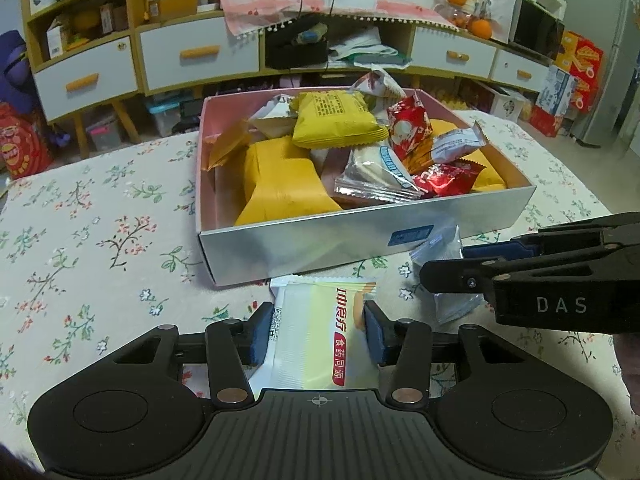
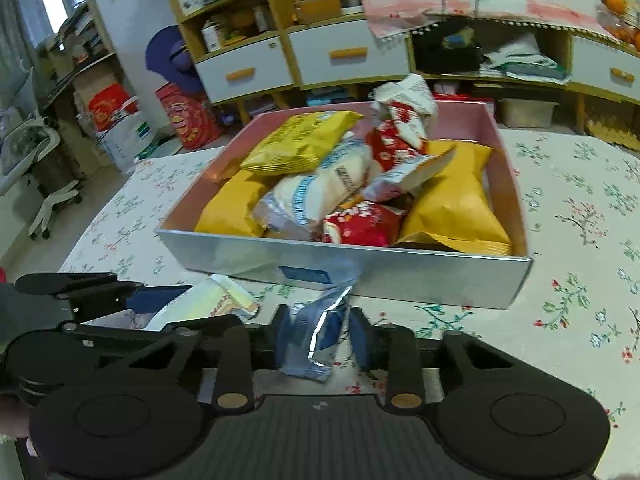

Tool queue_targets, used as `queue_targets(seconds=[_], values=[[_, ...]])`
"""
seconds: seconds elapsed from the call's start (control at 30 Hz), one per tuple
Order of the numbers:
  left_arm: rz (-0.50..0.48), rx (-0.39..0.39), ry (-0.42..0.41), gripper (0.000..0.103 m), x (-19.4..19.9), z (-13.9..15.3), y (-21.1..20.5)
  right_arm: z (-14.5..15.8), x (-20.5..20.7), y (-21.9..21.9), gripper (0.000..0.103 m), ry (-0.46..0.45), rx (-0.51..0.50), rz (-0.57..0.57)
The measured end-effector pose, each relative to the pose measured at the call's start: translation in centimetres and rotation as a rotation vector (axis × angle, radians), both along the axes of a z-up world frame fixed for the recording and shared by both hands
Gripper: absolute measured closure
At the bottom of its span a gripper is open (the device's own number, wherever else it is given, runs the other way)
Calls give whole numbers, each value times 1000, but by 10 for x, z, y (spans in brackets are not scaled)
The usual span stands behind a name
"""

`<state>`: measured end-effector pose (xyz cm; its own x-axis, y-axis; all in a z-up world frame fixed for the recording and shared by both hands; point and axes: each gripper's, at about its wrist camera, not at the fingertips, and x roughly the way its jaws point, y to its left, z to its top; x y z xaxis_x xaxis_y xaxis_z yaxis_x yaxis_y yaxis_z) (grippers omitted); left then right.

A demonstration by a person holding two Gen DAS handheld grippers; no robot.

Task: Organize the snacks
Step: 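Grasp the white cake packet with the left gripper while the right grasps the silver packet, then carry the white cake and silver packets into the box and open both grippers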

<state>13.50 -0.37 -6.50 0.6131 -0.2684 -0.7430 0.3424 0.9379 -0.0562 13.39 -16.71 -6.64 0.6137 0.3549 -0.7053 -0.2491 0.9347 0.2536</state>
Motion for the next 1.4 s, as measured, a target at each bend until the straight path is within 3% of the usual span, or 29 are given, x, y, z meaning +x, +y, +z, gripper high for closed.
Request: queue_targets(seconds=[0.63,1.4], values=[[23,-3,3,59,-12,15,16,13,-6,-2,103,1,-32,4],[111,-109,-48,59,-13,47,37,46,-8,-17,103,-53,87,-122]])
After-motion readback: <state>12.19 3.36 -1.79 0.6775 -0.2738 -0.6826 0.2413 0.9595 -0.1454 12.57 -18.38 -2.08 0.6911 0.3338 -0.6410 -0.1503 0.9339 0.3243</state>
